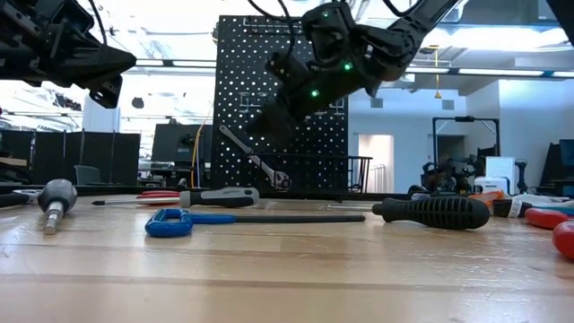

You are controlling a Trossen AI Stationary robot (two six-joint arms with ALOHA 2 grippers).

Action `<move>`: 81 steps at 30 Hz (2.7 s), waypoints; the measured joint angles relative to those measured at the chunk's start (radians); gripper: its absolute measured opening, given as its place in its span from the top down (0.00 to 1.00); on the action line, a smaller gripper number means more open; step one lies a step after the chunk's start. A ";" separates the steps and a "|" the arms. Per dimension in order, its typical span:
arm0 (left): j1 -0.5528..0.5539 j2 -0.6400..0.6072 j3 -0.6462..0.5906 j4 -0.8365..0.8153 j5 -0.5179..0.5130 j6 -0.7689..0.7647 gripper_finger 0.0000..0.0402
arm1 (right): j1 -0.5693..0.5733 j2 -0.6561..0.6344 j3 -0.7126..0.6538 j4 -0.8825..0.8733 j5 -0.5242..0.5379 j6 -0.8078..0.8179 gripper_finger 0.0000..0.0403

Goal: Hang tools onto peg board
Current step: Put the ratchet wrench into the wire basket on the pegboard

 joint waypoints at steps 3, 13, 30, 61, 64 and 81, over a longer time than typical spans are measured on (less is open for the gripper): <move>0.000 0.001 0.000 0.000 -0.002 0.000 0.97 | -0.008 0.047 0.042 0.024 -0.065 -0.006 0.48; 0.000 0.001 0.000 0.001 -0.006 0.001 0.97 | -0.020 0.164 0.231 -0.051 -0.020 -0.072 0.33; 0.000 0.001 0.000 0.000 -0.003 -0.003 0.97 | -0.039 0.209 0.254 -0.085 -0.007 -0.091 0.61; 0.000 0.001 0.000 0.000 -0.003 -0.003 0.97 | -0.001 0.205 0.588 -0.757 0.243 -0.211 0.80; 0.000 0.001 0.000 0.000 -0.003 -0.003 0.97 | -0.003 0.205 0.651 -0.929 0.247 -0.118 0.81; 0.000 0.001 0.000 0.000 -0.005 -0.010 0.97 | -0.075 0.210 0.730 -1.378 0.244 0.204 0.78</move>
